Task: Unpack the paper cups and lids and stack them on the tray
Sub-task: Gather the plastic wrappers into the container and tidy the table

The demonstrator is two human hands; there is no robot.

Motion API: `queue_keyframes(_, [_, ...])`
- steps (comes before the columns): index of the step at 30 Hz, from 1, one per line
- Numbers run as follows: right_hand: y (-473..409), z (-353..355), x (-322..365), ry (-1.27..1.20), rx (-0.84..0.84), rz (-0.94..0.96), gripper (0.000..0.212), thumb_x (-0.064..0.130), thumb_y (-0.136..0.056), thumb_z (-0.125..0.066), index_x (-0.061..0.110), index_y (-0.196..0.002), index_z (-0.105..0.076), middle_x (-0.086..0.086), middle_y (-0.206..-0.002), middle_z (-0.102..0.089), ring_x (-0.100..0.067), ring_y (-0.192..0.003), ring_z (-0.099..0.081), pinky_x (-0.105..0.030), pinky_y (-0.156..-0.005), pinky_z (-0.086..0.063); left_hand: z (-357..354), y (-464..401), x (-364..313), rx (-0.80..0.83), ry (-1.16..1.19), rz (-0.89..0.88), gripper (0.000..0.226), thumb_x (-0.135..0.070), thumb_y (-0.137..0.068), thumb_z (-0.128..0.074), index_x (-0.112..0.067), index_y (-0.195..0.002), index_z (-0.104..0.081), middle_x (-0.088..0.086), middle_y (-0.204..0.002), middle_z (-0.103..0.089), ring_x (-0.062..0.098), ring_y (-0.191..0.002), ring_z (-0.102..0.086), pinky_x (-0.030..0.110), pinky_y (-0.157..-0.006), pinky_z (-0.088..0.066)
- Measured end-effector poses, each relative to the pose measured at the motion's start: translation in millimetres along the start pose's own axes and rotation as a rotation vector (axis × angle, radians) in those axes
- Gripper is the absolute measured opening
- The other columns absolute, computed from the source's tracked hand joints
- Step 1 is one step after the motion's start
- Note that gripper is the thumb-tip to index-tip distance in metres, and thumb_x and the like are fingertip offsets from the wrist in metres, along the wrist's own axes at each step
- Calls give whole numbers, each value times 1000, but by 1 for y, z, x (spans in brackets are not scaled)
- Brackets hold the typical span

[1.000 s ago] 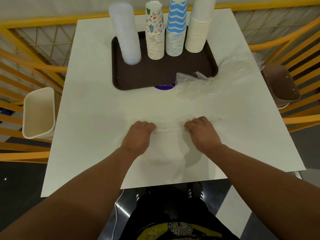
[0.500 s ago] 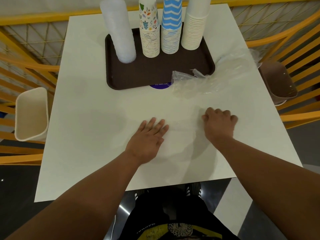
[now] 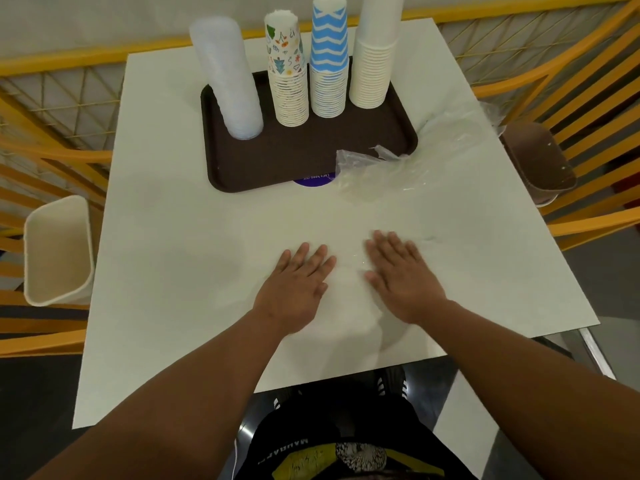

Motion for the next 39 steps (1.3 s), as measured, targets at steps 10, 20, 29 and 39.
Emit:
queue_keyframes(10, [7, 44, 37, -4, -294, -30, 65, 45, -99, -27, 8, -153, -23, -11, -161, -16, -31, -150, -13, -46, -121, -11, -2, -1, 0, -8, 18, -17, 53, -35, -106, -14, -32, -154, 7, -11, -161, 15, 17, -149, 18, 38, -121, 10])
queue_keyframes(20, [15, 16, 54, -224, -250, 18, 51, 39, -88, -45, 12, -128, -62, -11, -134, -56, -33, -116, -57, -41, -101, -44, 31, 35, 36, -349, 36, -168, 47, -6, -80, -37, -8, -113, -70, 8, -102, -69, 32, -93, -66, 37, -84, -54])
queue_keyframes(29, [25, 37, 19, -716, -446, -317, 28, 26, -100, -48, 16, -74, -48, 1, -64, -51, -19, -64, -49, -23, -57, -34, 120, 20, -25, -558, 755, -218, 37, -27, -98, -47, -11, -130, -58, -1, -106, -65, 7, -94, -60, 10, -84, -46])
queue_keyframes(39, [29, 33, 3, -981, -407, -366, 14, 32, -99, -52, 18, -103, -50, 9, -79, -61, -4, -70, -56, -22, -60, -41, 44, -42, -35, -82, 801, 166, 20, -26, -101, -50, -12, -103, -64, -2, -93, -67, 14, -84, -60, 15, -69, -44])
Point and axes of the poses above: each hand's wrist, its own y-axis away from the middle knuckle, its own z-axis out of the back of the hand, x = y × z, the point moved 10 cm from there along -y, towards the middle knuckle
